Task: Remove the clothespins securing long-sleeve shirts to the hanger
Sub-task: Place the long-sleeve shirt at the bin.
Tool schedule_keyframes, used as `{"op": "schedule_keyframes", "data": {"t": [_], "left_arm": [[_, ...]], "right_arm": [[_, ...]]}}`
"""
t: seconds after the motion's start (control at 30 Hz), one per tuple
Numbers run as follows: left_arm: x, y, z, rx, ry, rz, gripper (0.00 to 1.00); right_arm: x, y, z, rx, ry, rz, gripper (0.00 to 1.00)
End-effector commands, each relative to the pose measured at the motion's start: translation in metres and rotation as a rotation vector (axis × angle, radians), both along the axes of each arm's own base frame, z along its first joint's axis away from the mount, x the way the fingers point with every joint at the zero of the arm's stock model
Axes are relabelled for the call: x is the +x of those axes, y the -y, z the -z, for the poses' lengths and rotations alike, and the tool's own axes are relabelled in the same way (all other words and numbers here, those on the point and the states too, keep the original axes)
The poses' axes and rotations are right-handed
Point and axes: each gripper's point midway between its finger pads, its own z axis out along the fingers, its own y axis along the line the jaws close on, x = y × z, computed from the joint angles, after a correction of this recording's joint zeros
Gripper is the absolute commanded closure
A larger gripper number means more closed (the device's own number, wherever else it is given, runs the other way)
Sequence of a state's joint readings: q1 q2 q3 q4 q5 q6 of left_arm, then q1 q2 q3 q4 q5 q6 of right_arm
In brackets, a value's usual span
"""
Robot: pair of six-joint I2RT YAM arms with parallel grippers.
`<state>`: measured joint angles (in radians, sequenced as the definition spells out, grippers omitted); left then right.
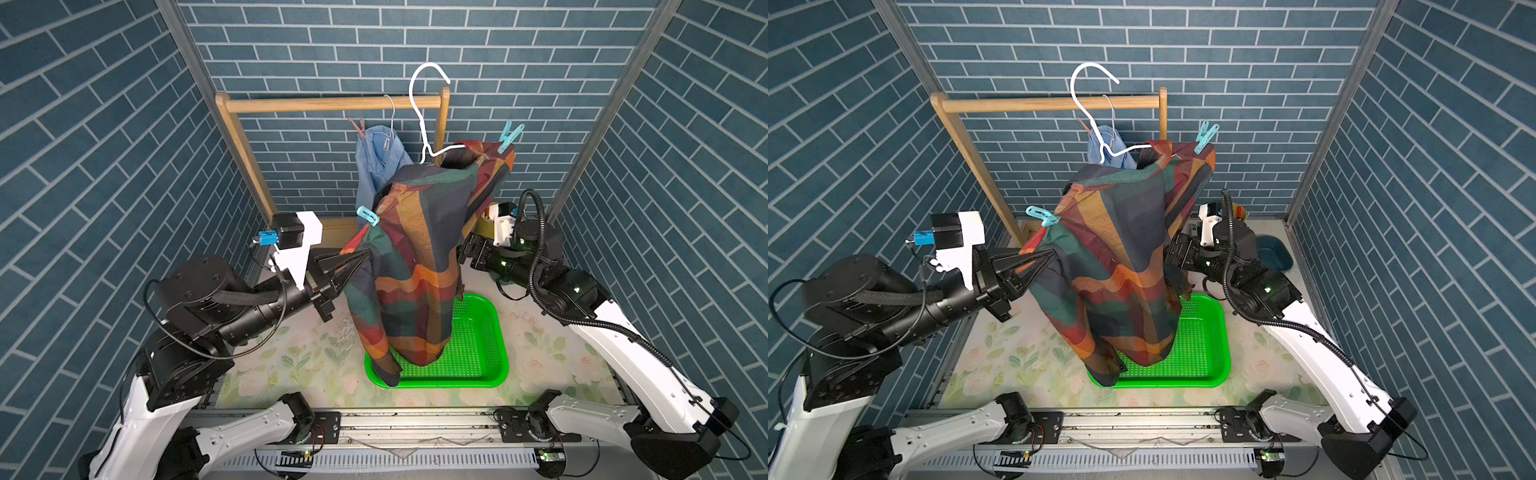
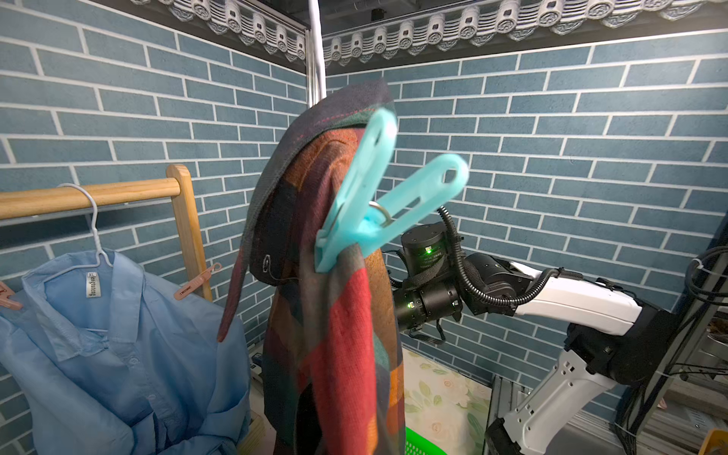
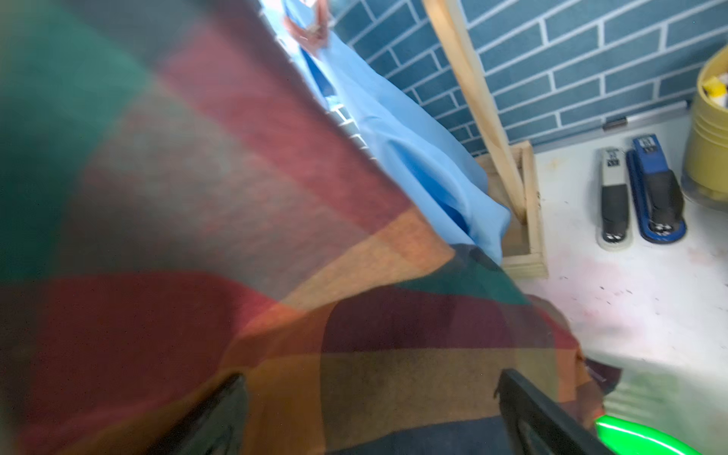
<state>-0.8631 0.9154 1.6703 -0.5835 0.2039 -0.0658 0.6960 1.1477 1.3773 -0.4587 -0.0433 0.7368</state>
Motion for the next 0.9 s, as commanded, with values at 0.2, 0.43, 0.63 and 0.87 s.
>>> {"op": "schedule_keyframes", "data": {"t": [0.2,0.43,0.63,0.87], "left_arm": [[-0.007,-0.002,-0.015,-0.044,0.063,0.021,1.00],[-0.027,0.001,-0.029,-0.070,0.064,0.127,1.00],[-0.038,-0.012,-0.043,-0.109,0.081,0.131,1.00],[-0.031,-0.018,-0.037,-0.110,0.067,0.075,1.00]], "right_arm": [[-0.039,0.014,0.001,0.035,0.005,0.032,0.01],[-0.067,0.014,-0.031,0.044,0.116,-0.024,0.01],[-0.060,0.079,-0.009,-0.139,0.074,0.245,0.01],[-0.098,0.207,0.006,-0.176,0.072,0.607,0.01]]}}
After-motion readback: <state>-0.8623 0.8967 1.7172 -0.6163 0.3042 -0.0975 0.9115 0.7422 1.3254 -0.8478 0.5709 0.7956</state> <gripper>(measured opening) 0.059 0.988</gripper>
